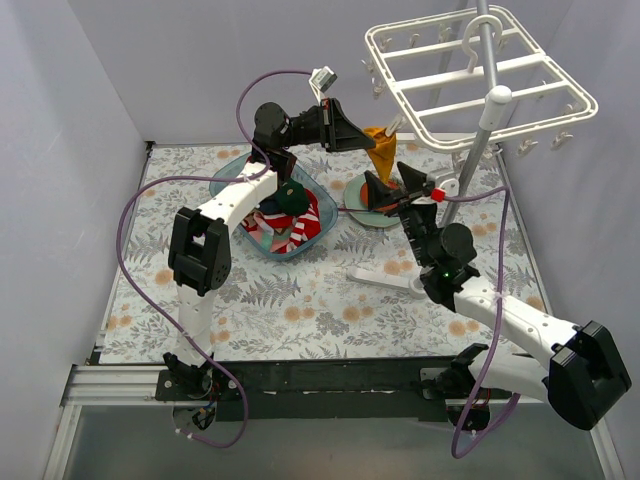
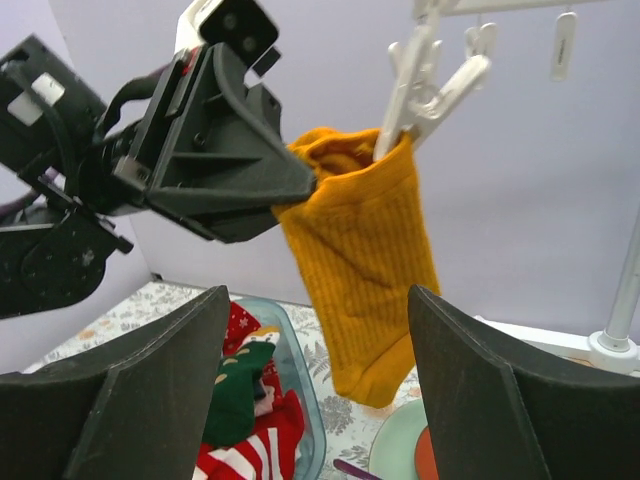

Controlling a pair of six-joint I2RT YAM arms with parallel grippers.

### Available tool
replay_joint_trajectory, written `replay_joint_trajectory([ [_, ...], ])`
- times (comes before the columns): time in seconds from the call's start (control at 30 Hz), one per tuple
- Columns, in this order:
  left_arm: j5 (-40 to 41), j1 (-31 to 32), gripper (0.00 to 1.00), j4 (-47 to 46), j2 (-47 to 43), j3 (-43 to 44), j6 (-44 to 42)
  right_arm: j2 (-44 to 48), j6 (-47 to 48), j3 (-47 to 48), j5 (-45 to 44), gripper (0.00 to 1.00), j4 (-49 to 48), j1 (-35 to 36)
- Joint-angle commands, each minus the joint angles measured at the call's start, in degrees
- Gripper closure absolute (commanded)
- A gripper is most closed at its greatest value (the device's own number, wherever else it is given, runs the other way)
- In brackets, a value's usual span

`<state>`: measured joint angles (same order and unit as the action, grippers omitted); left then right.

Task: Remove the socks clipped to the hanger
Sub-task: Remove the sock from the hanger.

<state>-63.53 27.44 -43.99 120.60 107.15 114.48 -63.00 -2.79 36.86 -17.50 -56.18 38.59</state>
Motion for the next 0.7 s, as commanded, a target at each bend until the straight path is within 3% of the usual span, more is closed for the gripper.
replay_joint_trajectory([
  [0.0, -0.9, -0.4, 1.0, 1.0, -0.3, 2.8, 1.7, -1.2, 6.8, 4.2, -3.1, 0.21, 1.2, 2.7],
  [0.2, -1.0, -0.4, 1.0, 1.4, -0.6, 2.5, 0.9, -4.1, 3.9, 9.8, -6.5, 0.19, 6.9, 2.9],
  [0.33, -1.1, -0.4, 1.0, 3.6, -1.2, 2.3, -1.1, -5.6, -3.3, 11.4, -3.0, 0.19, 9.5, 1.1],
  [0.5, -0.9, -0.4, 1.0, 5.9, -1.3, 2.6, -3.2, -5.0, -11.8, 10.5, -0.7, 0.21, 9.3, -0.2],
  [0.67, -1.0, -0.5, 1.0, 7.5, -1.7, 2.1, -5.0, -4.7, -19.4, 8.1, -4.4, 0.25, 3.6, -0.4],
])
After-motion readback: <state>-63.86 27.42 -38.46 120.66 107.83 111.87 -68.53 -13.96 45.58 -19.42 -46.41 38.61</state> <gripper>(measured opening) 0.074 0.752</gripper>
